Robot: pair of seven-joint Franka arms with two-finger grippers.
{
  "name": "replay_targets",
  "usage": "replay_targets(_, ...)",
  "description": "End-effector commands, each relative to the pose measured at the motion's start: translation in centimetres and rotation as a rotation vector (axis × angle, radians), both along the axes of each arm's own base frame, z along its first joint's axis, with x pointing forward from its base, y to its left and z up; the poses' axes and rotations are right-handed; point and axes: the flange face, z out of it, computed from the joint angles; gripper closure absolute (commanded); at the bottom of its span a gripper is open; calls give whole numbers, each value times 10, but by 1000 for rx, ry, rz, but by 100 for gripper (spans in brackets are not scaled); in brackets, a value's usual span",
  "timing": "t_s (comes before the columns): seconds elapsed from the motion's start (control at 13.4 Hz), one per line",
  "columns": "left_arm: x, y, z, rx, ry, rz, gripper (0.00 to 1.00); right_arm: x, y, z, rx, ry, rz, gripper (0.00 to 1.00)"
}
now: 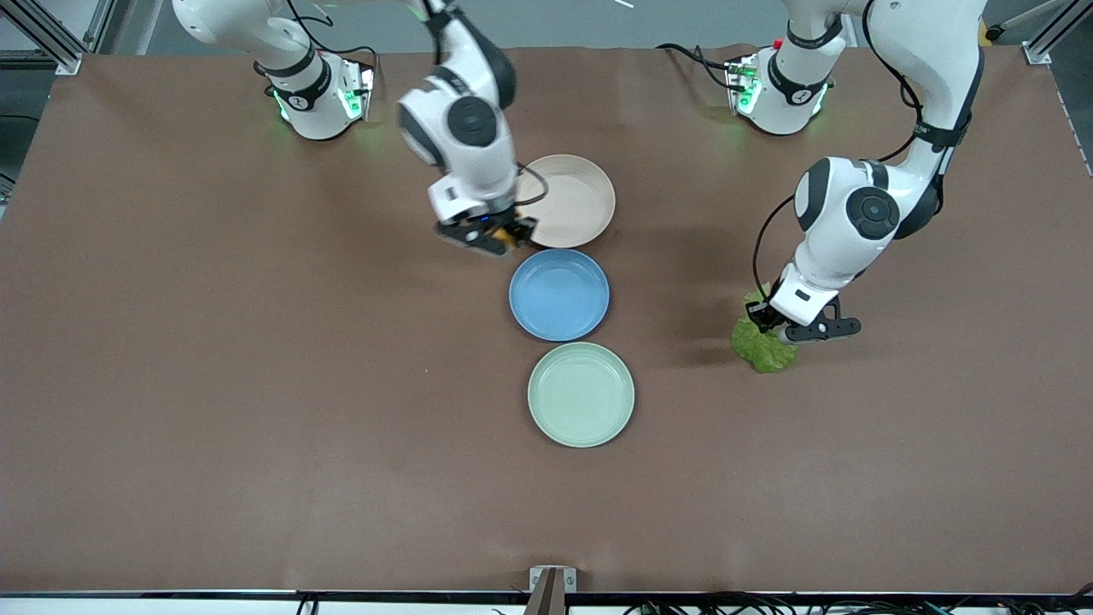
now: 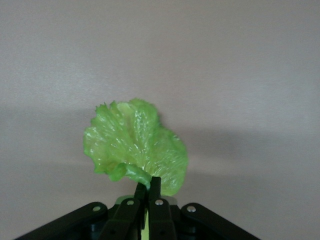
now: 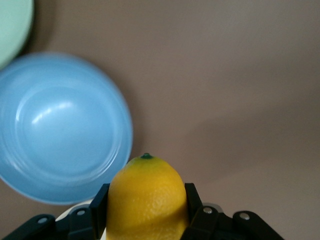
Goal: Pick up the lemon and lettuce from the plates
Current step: 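Lower the lettuce onto the table, open the left gripper while the right carries lemon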
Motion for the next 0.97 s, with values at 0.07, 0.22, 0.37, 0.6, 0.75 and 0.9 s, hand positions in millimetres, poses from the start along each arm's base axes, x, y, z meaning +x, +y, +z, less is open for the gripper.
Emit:
replay_targets(0.07, 2, 13, -9, 2, -7, -55, 74, 69, -132, 20, 18, 5, 149, 100)
replay_targets(0.22, 5, 18, 4, 3, -27, -80, 0, 99, -192, 12, 32, -20, 228, 100)
replay_targets(0.37, 8, 21, 36, -1, -40, -77, 0, 123, -248, -18, 35, -25, 287, 99)
replay_targets(0.6, 17, 48, 111, -3, 39, -51, 0, 136, -303, -66, 35, -20, 342, 99)
replay_targets(0.75, 21, 69, 166, -5, 106, -61, 0, 132, -327, -93, 35, -23, 375, 99)
replay_targets(0.9, 25, 86, 224, -8, 143, -47, 0, 121, -335, -114, 32, -34, 383, 99)
